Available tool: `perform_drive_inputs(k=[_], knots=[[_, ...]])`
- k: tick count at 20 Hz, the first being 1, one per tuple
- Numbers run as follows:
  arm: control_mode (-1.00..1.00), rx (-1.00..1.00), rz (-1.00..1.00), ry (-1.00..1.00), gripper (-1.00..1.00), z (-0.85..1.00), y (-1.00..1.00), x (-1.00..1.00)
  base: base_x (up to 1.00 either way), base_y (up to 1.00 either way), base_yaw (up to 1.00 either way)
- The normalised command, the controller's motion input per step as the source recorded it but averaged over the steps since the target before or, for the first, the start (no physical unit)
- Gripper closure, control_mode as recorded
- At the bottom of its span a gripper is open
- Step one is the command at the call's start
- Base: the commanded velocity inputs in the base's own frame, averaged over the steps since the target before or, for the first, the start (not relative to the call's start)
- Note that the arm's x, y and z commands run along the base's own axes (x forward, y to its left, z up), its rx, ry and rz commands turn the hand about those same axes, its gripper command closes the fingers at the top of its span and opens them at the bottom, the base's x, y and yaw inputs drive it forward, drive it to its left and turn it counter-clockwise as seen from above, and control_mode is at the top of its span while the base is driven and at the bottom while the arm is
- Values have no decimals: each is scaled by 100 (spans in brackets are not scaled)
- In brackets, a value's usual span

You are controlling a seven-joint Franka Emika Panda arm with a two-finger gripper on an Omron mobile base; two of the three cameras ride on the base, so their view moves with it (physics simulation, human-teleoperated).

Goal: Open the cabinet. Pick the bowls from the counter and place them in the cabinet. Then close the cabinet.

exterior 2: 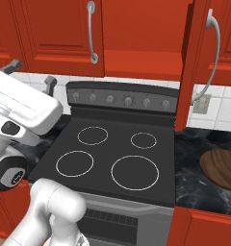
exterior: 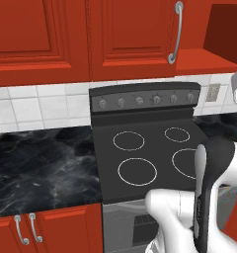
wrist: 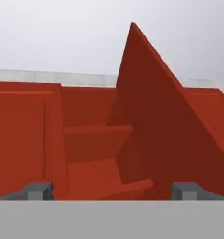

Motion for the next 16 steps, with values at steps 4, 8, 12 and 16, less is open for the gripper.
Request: perform_drive_inputs(k=[4, 8, 12, 16], knots=[[-100, 0, 5, 3, -100, -5, 74, 74, 0, 0, 0], [-100, 1, 2, 0, -100, -11, 31, 69, 0, 0, 0], [-100, 0, 4, 0, -100, -6, 0, 74, 0, 0, 0], [-100, 3, 7, 6, -100, -5, -11, 77, 0, 0, 0]])
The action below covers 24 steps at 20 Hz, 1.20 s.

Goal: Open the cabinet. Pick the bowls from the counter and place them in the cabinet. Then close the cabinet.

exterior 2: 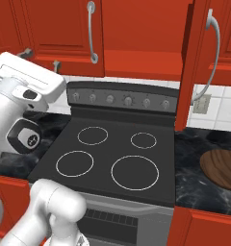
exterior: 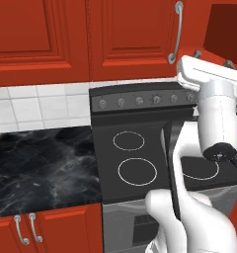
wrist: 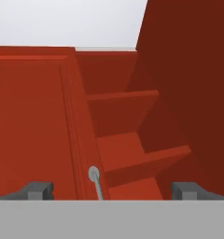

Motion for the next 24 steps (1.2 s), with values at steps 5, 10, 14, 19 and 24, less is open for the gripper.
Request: perform_drive_inputs(k=[5, 10, 14, 19, 24], knots=[[-100, 3, 9, 6, -100, 0, -14, 57, 0, 0, 0], [-100, 2, 4, 13, -100, 0, -6, 26, 0, 0, 0], [-100, -1, 4, 29, -100, 6, 0, 24, 0, 0, 0], [-100, -1, 0, 17, -100, 12, -5, 14, 0, 0, 0], [-100, 0, 0, -1, -100, 0, -14, 1, 0, 0, 0]])
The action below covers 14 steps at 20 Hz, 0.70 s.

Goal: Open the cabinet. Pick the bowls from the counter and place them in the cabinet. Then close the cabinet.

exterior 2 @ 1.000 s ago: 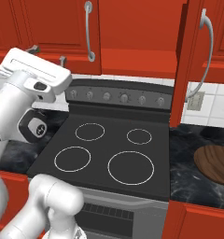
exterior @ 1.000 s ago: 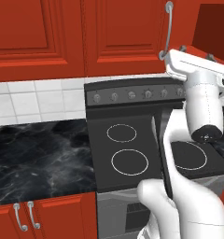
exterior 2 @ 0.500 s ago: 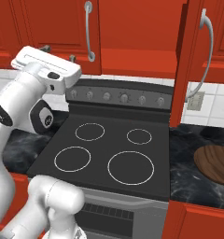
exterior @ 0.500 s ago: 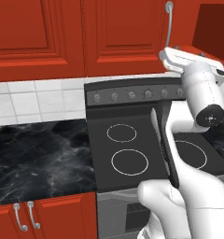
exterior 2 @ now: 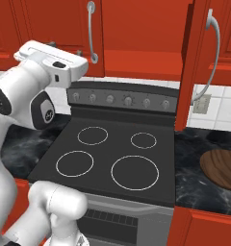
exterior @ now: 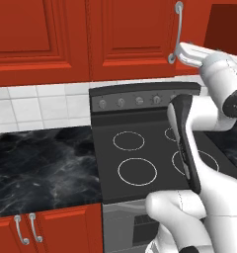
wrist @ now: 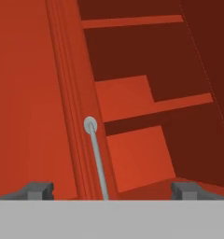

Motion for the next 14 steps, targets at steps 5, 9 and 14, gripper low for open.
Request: perform_drive_inputs(k=[5, 9, 14], knots=[[-100, 0, 7, -3, -100, -7, -2, 8, 0, 0, 0], [-100, 0, 15, 0, -100, -9, -1, 16, 0, 0, 0], [-100, -1, 7, -4, -100, -3, -15, 16, 0, 0, 0]])
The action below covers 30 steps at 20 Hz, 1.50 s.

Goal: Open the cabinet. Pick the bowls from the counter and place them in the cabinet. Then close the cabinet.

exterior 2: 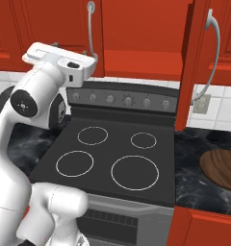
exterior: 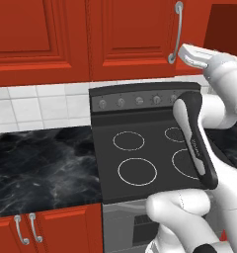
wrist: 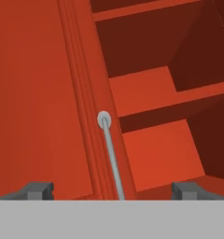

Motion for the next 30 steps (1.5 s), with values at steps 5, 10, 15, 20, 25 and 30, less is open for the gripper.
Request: perform_drive_inputs(k=[5, 10, 15, 20, 25, 30], knots=[[-100, -4, 0, -7, -100, -8, -4, 18, 0, 0, 0], [-100, -6, 0, -5, -100, -15, 0, 22, 0, 0, 0], [-100, -2, 0, 0, -100, -6, -1, 35, 0, 0, 0], [-100, 0, 0, 0, -100, 0, 0, 49, 0, 0, 0], [-100, 0, 0, 0, -100, 0, 0, 51, 0, 0, 0], [-100, 0, 0, 0, -100, -2, 0, 56, 0, 0, 0]])
